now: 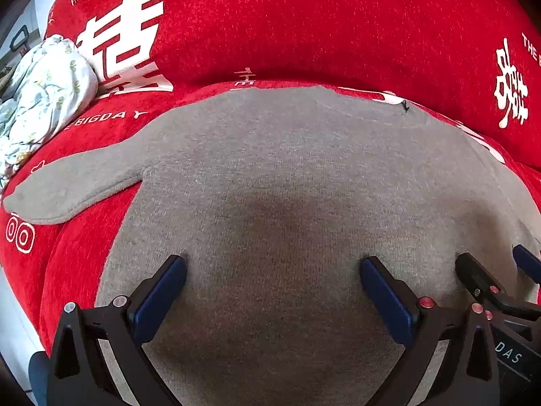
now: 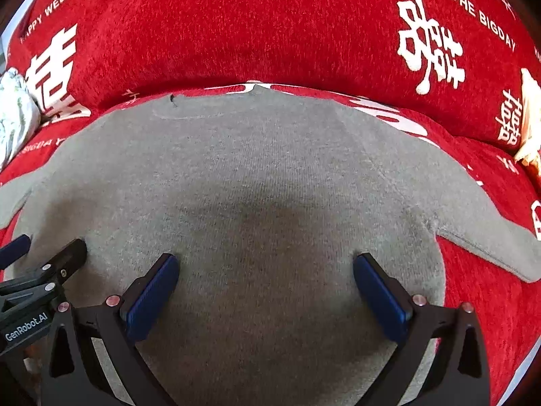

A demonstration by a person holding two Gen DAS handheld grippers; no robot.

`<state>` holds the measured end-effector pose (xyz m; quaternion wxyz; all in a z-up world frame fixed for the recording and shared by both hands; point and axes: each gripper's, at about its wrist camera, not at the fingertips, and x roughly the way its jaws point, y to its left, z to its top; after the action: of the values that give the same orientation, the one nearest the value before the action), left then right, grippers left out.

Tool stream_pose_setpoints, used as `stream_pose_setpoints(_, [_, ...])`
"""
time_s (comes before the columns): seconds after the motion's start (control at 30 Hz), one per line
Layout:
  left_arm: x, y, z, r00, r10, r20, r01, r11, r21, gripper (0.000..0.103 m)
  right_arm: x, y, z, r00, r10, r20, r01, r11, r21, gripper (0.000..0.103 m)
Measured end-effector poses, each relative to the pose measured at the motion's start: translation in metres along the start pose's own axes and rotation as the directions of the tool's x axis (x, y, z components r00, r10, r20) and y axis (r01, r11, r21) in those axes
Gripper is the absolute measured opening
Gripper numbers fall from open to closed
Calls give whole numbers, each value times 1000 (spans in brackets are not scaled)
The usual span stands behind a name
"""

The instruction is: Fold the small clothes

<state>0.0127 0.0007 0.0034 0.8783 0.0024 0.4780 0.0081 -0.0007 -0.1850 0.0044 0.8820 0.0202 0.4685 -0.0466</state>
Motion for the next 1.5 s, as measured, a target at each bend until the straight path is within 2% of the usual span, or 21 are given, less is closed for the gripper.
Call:
stream_pose_setpoints(0.27, [5,0,10,996,-7,-91,7,1000,-1,103,1,-3,14,995,13,-103,-13,1000,0,103])
stream_pose_setpoints(0.43, [6,-1,16,990,-15,-142,14,1000,-3,103,-14,-4,18,997,18,-78,-19,1000,-3,103])
stream_pose_setpoints(0.67, [-4,-8,18,991,-39,-129,40,999,5,103,-28,-10,26,999,2,-45,-2,1000,-7,103])
stream_pose_setpoints(1.07, [-21,-31,29,997,-13,-80,17,998,55,103,-34,-30,28,1000,-2,-30,3,999,35,103])
stream_pose_setpoints(1.5, [-33,-74,43,998,-22,-56,28,994,107,103,-40,-78,32,999,-42,-2,42,990,138,103])
